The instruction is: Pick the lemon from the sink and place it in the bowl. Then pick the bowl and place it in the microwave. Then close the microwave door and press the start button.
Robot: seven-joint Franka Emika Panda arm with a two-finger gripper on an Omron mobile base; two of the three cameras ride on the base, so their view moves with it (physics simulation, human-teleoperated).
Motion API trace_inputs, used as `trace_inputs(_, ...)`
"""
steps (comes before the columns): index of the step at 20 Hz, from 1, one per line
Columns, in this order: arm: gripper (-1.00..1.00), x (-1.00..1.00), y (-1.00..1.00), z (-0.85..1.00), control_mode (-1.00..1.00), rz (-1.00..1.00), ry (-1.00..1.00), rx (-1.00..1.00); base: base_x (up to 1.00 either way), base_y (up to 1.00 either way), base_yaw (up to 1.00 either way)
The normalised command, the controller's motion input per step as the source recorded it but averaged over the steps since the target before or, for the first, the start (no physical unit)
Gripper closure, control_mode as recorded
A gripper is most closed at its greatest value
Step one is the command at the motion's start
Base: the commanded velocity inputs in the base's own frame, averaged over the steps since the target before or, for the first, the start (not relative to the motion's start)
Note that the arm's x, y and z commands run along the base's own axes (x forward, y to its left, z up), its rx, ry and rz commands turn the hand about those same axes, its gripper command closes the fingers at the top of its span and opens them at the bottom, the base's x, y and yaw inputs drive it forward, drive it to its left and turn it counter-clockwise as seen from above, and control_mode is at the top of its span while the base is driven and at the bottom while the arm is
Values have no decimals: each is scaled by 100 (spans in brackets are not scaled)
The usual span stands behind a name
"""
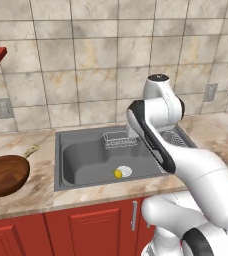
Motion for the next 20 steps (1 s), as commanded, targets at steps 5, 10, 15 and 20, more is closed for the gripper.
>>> trace_inputs(5,-100,9,18,-74,-100,0,12,0,0,0,0)
trace_inputs(10,-100,20,11,-40,-100,0,12,0,0,0,0)
trace_inputs(15,-100,26,7,-18,-100,0,13,0,0,0,0)
trace_inputs(20,-100,19,0,-1,-100,0,10,0,0,0,0)
